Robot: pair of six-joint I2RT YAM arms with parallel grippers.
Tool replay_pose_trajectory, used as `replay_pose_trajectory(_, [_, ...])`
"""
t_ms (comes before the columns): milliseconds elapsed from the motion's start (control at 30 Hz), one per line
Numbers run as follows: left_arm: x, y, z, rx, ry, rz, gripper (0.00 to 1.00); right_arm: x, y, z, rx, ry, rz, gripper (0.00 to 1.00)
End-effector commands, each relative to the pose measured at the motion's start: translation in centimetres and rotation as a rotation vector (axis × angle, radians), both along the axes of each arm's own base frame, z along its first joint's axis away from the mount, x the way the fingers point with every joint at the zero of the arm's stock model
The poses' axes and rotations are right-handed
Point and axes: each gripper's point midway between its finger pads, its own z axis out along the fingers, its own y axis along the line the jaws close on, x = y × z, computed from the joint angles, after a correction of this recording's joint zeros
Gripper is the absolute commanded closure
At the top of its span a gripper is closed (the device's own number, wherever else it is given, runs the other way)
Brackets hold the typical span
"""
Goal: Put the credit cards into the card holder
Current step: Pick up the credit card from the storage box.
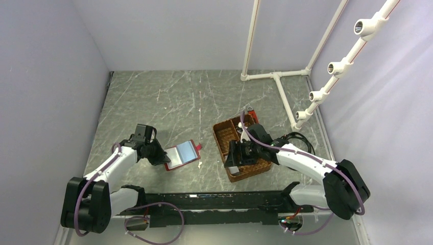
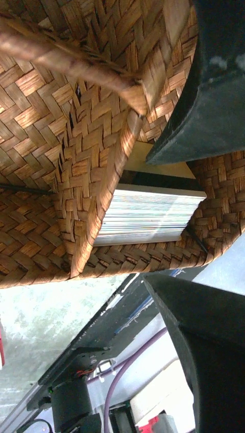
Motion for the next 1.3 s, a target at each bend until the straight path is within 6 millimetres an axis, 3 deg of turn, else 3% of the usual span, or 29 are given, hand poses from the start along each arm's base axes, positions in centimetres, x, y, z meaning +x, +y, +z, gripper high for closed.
replay_pose_trajectory(0, [1.2,-0.6,1.1,-0.029,-0.042,-0.017,0.93,0.4,0.7,1.4,0.083,-0.019,-0.002,0.27])
replay_pose_trajectory(367, [1.2,-0.5,0.9,-0.02,-0.04,-0.022,0.92,1.0,0.1,1.7,0.059,-0.038,-0.016,0.64])
replay_pose_trajectory(633, [1.1,-0.6,0.7,-0.025,-0.04,-0.024,0.92,1.0,-0.1,1.9,0.052,-0.041,-0.017,0.66])
replay_pose_trajectory(800, [1.1,-0.6,0.8,-0.027,-0.043,-0.025,0.92,1.0,-0.2,1.8,0.046,-0.044,-0.018,0.81])
replay_pose_trajectory(933, [1.0,-0.6,0.6,-0.027,-0.039,-0.026,0.92,1.0,-0.4,2.0,0.04,-0.049,-0.022,0.86])
replay_pose_trajectory(1100, [1.0,-0.6,0.6,-0.028,-0.041,-0.026,0.92,1.1,-0.6,2.4,0.03,-0.063,-0.025,0.99])
replay_pose_trajectory(1267, [1.0,-0.8,0.7,-0.036,-0.044,-0.03,0.91,1.6,-0.9,2.1,0.003,-0.078,-0.039,1.0])
